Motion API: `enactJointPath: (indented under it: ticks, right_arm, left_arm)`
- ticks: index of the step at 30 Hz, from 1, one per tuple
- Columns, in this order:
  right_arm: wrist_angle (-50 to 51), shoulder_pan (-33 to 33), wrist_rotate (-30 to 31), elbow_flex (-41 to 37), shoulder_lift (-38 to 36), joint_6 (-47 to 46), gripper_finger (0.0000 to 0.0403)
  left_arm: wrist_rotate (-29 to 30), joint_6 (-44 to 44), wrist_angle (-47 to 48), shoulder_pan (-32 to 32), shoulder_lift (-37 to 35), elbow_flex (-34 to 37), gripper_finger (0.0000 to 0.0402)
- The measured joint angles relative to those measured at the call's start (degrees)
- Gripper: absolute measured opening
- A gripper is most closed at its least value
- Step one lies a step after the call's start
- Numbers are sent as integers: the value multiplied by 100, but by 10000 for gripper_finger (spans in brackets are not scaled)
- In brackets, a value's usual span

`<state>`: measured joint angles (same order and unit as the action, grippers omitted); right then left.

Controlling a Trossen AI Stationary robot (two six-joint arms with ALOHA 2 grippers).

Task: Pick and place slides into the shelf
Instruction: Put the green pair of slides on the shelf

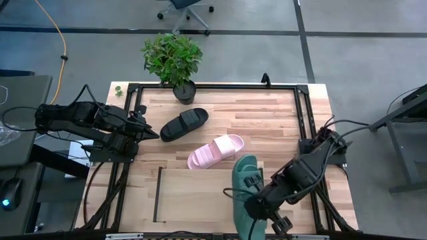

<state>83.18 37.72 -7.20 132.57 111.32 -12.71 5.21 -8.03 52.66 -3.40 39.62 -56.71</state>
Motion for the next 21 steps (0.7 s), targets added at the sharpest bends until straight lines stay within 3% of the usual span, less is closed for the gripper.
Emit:
enactJointPath:
  ticks: [21]
  right_arm:
    - [-219, 22, -408, 0, 329, -329, 0]
  left_arm:
    - [-138, 24, 47, 1, 2, 0, 1]
